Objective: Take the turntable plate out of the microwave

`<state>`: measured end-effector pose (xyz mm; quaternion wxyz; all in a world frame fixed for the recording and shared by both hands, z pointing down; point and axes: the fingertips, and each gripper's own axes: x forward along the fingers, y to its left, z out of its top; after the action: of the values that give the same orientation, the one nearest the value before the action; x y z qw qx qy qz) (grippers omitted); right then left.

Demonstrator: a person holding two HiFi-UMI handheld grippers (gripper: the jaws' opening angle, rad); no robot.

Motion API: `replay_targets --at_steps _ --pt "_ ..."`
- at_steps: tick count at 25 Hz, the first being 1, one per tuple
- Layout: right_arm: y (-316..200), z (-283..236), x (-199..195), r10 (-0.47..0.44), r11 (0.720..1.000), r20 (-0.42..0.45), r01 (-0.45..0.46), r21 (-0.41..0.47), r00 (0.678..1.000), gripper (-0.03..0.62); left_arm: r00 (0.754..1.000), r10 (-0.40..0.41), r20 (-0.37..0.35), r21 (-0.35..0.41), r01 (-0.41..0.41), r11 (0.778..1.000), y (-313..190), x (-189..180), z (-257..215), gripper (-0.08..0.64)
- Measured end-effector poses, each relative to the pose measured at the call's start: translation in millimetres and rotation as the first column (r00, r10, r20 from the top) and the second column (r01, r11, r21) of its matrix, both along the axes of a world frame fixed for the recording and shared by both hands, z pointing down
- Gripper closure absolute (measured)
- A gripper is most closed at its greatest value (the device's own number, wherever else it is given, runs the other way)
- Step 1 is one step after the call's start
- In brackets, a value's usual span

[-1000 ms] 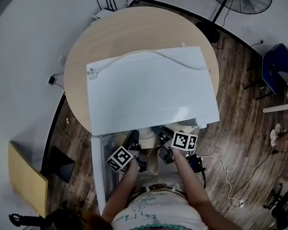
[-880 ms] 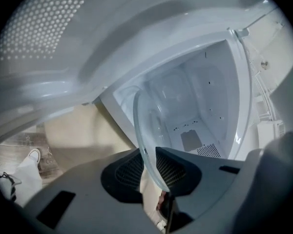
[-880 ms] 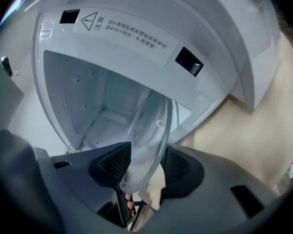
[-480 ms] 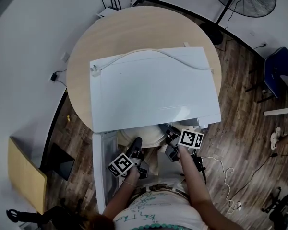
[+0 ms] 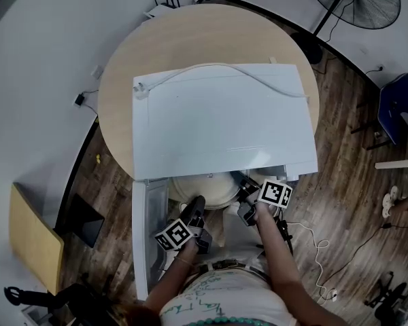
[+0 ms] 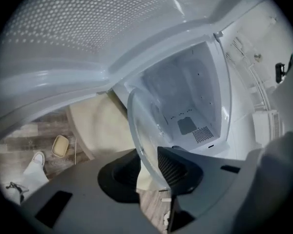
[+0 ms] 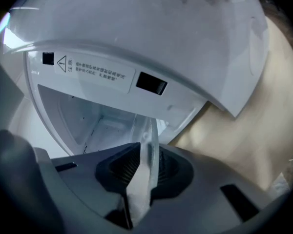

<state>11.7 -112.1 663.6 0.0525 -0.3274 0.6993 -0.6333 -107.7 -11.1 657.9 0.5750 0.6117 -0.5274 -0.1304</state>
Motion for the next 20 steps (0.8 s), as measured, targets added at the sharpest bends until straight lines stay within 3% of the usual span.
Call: replay_targets --at_steps 2,3,7,16,20 --pt "-1 2 2 0.015 1.000 -0.003 -0.015 -0.013 1.000 0.536 0.996 0.029 0.084 0.020 -0.030 0.999 -5 -4 1 0.425" --pt "-2 2 3 0.019 1.000 -0.004 -0.019 -0.018 1.000 0.537 0.993 0.020 0.116 0.030 -0.023 0.999 -9 -9 1 0.370" --pt "-2 2 1 0.021 0.999 0.008 -0.020 -0.027 1.000 0.540 0.982 -0.089 0.167 0.075 0.078 0.994 -34 -38 -1 0.301" --pt "1 1 1 -0.009 1.000 0.039 0.010 -0.025 0.999 0.543 0.970 -0.169 0.175 0.112 0.151 0.982 -72 -52 4 0.304" --pt "-1 0 1 -0.005 1.000 0.044 0.006 -0.008 0.999 0.548 0.970 -0.207 0.127 0.102 0.195 0.975 -71 -52 4 0.398"
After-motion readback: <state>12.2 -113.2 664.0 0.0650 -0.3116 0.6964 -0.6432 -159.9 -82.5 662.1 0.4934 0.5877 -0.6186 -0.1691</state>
